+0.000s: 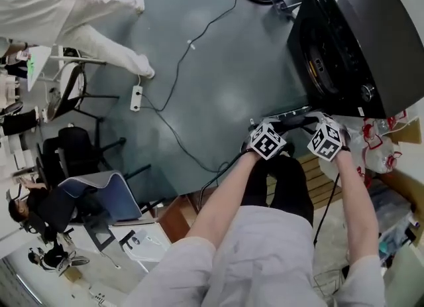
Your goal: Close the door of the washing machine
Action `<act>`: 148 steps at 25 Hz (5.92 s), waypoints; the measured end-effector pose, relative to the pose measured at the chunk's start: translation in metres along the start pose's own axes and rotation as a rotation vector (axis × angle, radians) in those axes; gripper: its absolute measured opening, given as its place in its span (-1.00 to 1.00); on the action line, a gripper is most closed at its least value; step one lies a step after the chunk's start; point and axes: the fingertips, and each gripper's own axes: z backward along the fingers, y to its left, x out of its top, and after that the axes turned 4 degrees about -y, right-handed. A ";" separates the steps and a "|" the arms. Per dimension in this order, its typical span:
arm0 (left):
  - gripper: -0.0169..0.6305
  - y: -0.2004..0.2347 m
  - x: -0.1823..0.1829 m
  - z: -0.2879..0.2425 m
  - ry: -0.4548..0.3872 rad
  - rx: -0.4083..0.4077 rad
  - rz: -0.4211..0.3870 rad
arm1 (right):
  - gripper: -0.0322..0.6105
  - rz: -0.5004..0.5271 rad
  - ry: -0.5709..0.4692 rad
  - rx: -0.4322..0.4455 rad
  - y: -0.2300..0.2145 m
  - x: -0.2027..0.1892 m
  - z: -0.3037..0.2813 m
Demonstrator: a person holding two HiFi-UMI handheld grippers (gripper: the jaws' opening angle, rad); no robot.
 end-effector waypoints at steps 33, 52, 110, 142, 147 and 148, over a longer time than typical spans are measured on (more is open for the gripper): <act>-0.36 0.112 0.084 -0.017 0.048 -0.039 -0.125 | -0.47 -0.119 -0.042 -0.034 -0.103 0.037 -0.028; -0.30 0.159 0.144 -0.047 0.098 -0.062 -0.244 | -0.50 -0.286 -0.127 -0.146 -0.172 0.040 -0.025; -0.27 0.208 0.311 -0.153 0.116 -0.315 -0.423 | -0.34 -1.185 -0.064 -0.671 -0.334 -0.023 0.021; -0.94 0.197 0.342 -0.175 -0.044 -0.220 -0.188 | -0.89 -1.906 -0.471 -1.227 -0.314 -0.073 0.049; -0.94 0.195 0.344 -0.178 -0.030 -0.231 -0.238 | -0.89 -1.900 -0.479 -1.227 -0.316 -0.075 0.050; -0.94 0.194 0.344 -0.178 -0.022 -0.229 -0.240 | -0.89 -1.903 -0.484 -1.227 -0.315 -0.074 0.050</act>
